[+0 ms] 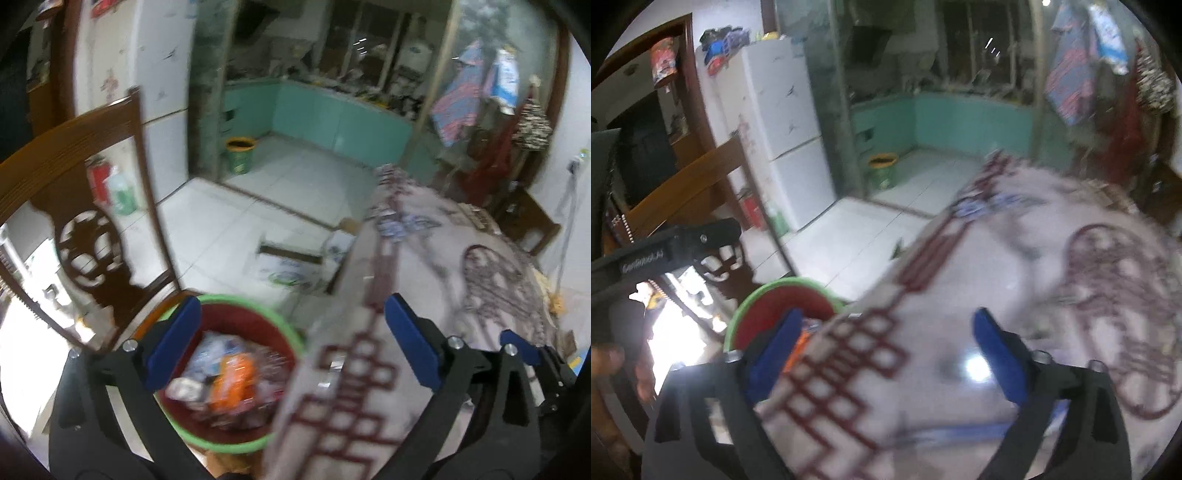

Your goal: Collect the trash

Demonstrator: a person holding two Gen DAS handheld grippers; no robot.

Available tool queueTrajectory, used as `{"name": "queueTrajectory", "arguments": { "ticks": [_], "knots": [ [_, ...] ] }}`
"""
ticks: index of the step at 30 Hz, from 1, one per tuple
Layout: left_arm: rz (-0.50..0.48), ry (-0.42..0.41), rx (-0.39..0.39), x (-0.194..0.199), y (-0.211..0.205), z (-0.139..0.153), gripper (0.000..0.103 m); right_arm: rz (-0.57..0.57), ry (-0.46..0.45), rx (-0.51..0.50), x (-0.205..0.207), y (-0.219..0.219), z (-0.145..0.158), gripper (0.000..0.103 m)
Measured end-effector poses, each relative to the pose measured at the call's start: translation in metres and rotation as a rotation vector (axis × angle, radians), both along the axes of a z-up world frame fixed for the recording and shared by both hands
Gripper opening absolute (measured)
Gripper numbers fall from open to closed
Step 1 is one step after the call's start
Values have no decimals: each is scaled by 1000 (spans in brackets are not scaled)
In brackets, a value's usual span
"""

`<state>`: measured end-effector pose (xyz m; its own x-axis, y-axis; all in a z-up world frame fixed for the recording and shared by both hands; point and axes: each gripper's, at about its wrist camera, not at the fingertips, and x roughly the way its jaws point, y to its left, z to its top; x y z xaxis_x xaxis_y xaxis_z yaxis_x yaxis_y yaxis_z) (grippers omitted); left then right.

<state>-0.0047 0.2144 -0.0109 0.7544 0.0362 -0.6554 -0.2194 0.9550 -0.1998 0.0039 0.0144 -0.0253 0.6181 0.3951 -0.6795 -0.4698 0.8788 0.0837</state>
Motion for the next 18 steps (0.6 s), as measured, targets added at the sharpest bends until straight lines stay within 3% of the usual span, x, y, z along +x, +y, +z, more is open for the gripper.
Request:
{"name": "queueTrajectory", "arguments": {
  "ticks": [4, 7, 9, 11, 13, 15, 17, 18],
  "knots": [
    [-128, -104, -27, 9, -64, 20, 98, -62, -72, -11, -6, -67, 27, 96],
    [-213, -169, 7, 12, -114, 31, 98, -122, -164, 7, -13, -118, 49, 96],
    [-232, -210, 53, 12, -141, 36, 98, -166, -277, 20, -25, -144, 63, 96],
    [-225, -275, 99, 10, -167, 39, 98, -242, -461, 17, -42, -174, 70, 96],
    [-238, -337, 84, 8, -188, 41, 98, -307, -588, 22, -54, -196, 61, 96],
    [-267, -329, 27, 13, -200, 39, 98, -394, -537, -13, -46, -210, 48, 97],
    [-283, -287, -12, 20, -208, 30, 98, -387, -367, 34, -30, -224, 37, 96],
    [-276, -255, -15, 26, -213, 23, 98, -383, -341, 61, -28, -229, 34, 96]
  ]
}}
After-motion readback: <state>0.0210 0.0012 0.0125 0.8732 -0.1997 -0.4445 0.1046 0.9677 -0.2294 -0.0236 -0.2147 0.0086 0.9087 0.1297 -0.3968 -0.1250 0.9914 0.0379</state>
